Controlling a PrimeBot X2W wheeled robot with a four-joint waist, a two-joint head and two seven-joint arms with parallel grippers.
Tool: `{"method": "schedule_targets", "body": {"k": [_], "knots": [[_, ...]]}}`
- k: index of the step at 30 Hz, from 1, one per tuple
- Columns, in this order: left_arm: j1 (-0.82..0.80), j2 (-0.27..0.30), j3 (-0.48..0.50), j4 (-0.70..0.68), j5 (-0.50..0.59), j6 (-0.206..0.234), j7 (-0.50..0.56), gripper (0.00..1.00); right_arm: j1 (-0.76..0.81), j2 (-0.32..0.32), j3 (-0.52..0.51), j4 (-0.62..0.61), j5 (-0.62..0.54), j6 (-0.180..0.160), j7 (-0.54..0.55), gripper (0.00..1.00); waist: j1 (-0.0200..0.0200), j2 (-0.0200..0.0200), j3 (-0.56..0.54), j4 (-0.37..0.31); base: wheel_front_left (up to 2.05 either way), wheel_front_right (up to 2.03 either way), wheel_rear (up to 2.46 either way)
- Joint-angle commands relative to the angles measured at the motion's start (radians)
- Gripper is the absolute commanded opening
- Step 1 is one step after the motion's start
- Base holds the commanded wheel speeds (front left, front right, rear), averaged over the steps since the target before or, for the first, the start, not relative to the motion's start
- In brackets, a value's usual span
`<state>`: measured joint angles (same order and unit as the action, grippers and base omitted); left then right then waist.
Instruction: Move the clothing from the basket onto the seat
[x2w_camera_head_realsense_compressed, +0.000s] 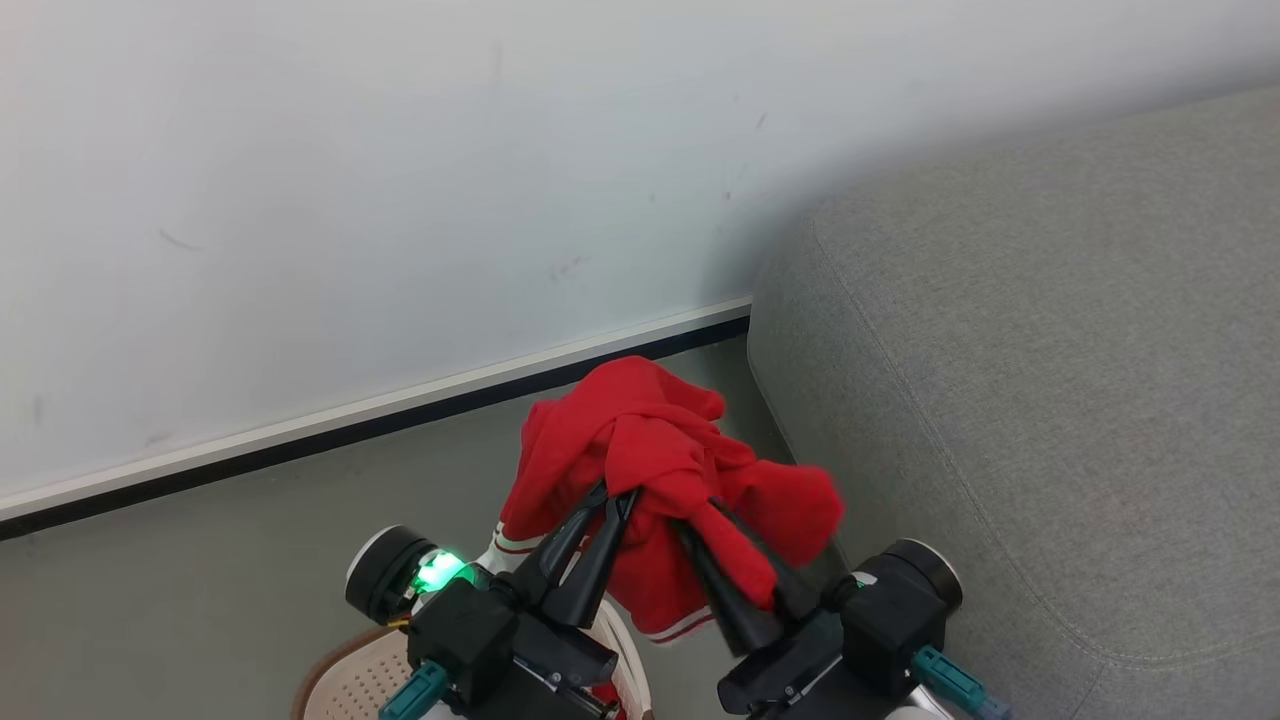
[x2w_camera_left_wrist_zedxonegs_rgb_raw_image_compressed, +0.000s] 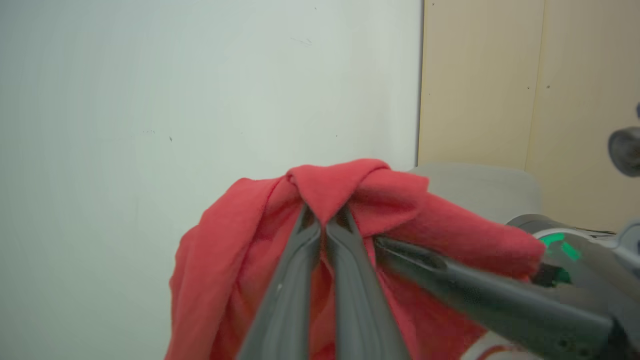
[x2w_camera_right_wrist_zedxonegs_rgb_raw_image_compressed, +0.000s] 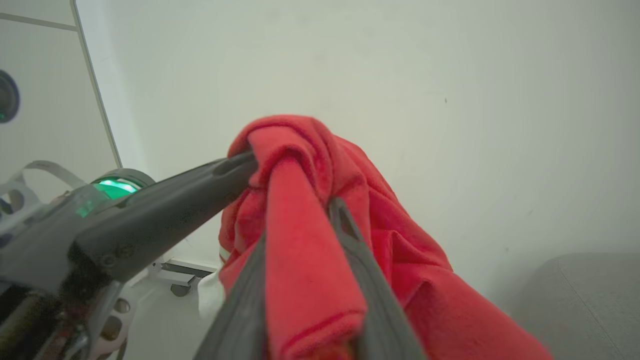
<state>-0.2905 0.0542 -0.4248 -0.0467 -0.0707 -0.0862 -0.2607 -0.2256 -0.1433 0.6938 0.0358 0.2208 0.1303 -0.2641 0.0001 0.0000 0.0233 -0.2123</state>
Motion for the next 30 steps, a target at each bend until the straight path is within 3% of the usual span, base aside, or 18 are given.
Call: {"method": "schedule_targets", "body": {"k": [1,9,10,11,30], "knots": [[-0.013,-0.001,-0.003,-0.002,-0.002,0.002,-0.006,0.00,-0.014,0.006,0.005,0.003,-0.003,0.001,-0.001,0.00,-0.0001,0.0000,0.001,0.001,0.00,0.00,0.00],[-0.012,0.005,-0.002,0.012,-0.022,0.002,-0.006,0.01,-0.025,0.007,-0.007,-0.009,-0.006,0.001,-0.001,0.00,-0.0001,0.0000,0.001,0.005,0.00,0.00,0.00],[-0.009,0.006,0.000,0.013,-0.029,0.003,-0.006,0.41,-0.023,0.007,-0.011,-0.012,-0.007,0.001,-0.001,0.00,-0.0001,0.0000,0.000,0.005,0.00,0.00,0.00],[-0.003,0.006,0.004,0.016,-0.035,0.007,-0.006,1.00,-0.021,0.008,-0.014,-0.012,-0.008,0.001,-0.001,0.00,-0.0001,0.0000,-0.001,0.005,0.00,0.00,0.00],[0.023,0.041,0.008,0.004,-0.056,0.019,0.047,1.00,0.019,0.005,-0.110,-0.033,-0.022,0.001,-0.001,0.00,-0.0001,0.0000,-0.008,0.002,0.00,0.00,0.00]]}}
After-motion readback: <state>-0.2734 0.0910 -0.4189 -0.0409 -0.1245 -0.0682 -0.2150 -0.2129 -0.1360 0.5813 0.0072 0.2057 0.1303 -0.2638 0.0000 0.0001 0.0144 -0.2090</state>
